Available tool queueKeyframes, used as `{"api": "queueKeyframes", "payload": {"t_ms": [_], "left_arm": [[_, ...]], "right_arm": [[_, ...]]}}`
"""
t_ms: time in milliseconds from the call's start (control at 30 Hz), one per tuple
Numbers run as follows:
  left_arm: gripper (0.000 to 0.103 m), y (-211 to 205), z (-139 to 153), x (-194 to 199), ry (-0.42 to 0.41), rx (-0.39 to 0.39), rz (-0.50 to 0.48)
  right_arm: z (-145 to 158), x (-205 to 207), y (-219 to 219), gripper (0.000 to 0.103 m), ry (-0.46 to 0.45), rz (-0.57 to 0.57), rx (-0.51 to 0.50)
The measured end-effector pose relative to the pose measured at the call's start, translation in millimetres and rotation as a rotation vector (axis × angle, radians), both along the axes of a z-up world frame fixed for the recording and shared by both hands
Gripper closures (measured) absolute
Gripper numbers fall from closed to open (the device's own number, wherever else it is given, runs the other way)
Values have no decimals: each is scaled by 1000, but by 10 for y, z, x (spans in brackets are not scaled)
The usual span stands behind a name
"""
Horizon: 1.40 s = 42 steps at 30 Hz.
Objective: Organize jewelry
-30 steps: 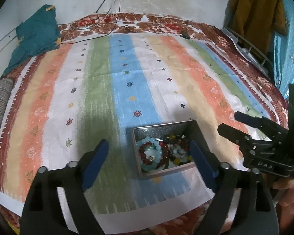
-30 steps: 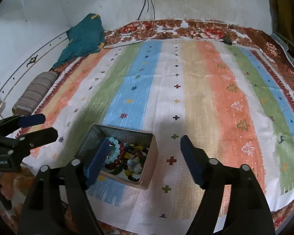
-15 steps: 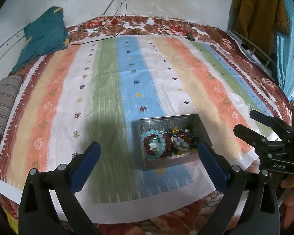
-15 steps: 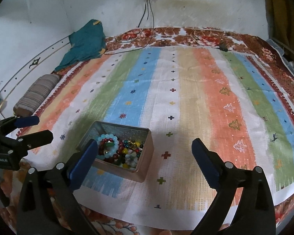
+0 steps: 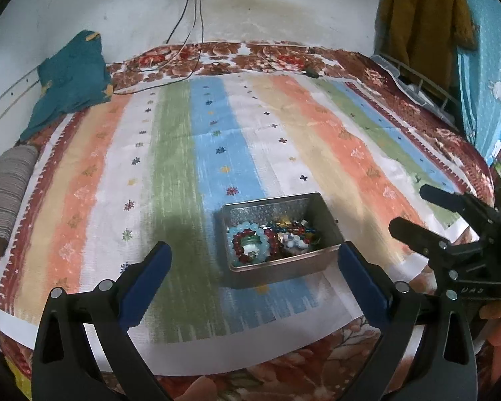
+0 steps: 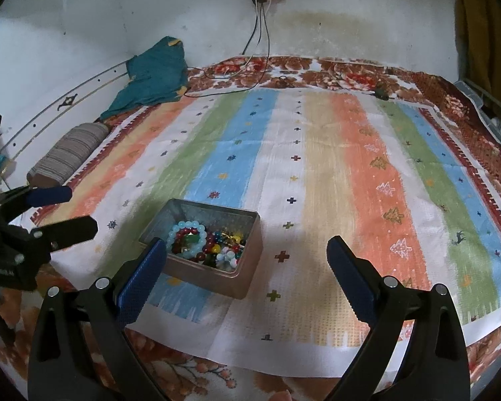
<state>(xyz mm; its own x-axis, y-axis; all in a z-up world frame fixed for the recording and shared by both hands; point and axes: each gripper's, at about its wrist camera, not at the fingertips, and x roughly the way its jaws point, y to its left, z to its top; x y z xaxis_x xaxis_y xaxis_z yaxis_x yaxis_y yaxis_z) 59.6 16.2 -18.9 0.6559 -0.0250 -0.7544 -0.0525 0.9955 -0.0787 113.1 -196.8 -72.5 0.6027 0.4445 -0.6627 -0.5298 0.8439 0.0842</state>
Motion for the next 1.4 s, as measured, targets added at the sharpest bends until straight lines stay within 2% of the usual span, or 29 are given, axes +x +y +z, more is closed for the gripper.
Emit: {"api": "queueKeyframes", "payload": {"t_ms": [233, 1400], "left_arm": [[5, 42, 12, -11, -7, -5, 28], [6, -53, 21, -46, -16, 34, 3]], "right_arm": [[28, -19, -8, 6, -10, -2, 19], [41, -62, 17, 6, -11, 17, 15]]}}
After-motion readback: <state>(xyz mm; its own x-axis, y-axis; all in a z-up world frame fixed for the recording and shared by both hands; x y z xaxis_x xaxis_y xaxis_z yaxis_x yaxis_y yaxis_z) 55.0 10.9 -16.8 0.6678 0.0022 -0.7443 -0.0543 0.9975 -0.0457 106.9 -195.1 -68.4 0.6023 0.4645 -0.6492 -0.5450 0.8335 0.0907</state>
